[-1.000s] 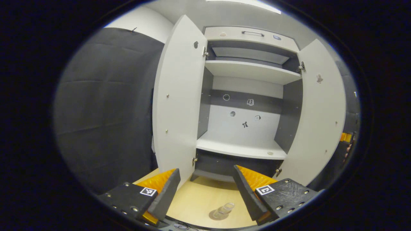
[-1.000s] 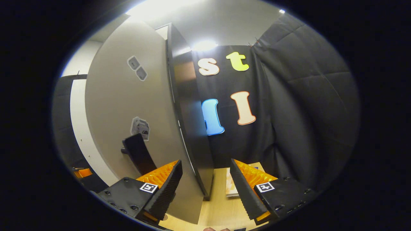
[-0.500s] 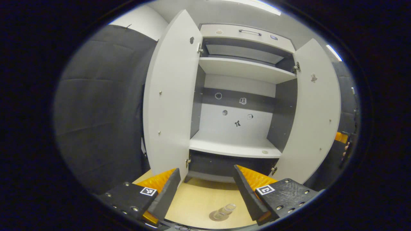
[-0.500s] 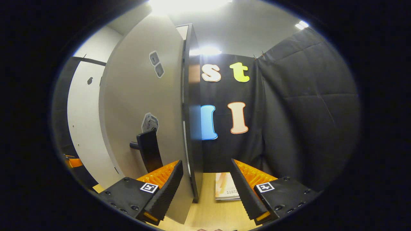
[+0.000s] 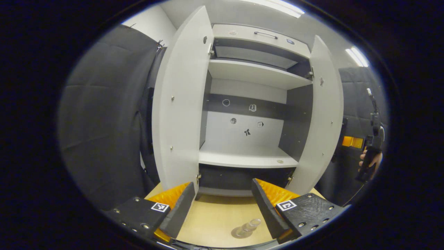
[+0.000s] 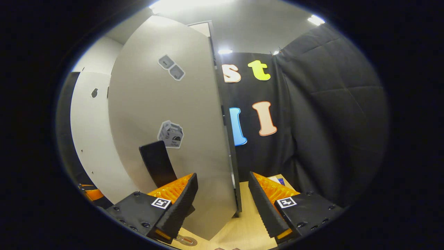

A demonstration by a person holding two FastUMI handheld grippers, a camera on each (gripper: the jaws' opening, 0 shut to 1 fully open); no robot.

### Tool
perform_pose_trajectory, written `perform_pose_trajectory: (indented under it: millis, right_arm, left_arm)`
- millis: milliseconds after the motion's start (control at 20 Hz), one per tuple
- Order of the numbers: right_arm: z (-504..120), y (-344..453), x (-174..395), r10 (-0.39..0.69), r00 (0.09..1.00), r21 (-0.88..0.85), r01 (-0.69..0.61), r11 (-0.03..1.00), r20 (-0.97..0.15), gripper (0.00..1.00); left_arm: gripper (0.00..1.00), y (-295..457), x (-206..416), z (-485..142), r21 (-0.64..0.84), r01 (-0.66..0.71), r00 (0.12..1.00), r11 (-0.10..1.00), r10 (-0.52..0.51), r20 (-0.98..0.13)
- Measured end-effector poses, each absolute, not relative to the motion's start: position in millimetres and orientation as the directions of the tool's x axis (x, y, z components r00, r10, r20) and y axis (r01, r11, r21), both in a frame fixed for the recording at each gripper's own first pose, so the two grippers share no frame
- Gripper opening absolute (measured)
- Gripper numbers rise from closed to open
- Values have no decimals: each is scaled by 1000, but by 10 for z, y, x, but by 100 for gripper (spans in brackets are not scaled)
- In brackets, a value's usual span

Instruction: Grasp the bottle in the cabinet with the left hand and place it on the coaster, then close the right door with the right hand and the left door with the left hand.

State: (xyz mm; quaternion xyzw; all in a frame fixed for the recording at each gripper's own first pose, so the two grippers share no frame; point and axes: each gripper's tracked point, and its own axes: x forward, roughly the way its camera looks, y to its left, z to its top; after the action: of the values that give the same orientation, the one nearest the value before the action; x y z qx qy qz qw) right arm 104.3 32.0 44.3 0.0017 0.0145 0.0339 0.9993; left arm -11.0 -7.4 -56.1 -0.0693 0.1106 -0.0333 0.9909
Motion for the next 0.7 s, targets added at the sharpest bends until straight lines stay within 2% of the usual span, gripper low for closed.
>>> perform_pose_trajectory:
  millis: [50,300,700]
  right_arm:
    - [441,425,1085,73,997,4,-73,997,-24,95]
    - [400,1021,1155,150,989,85,-149,985,-10,92]
    - [352,1076,1098,102,995,35,-102,994,5,95]
  left_arm:
    - [96,-14,-127,-564,-141,51,974,989,-81,-214]
    - [98,282,-291,-574,-129,57,980,990,-80,-183]
    - [96,1146,-424,-542,-162,21,991,987,-41,-124]
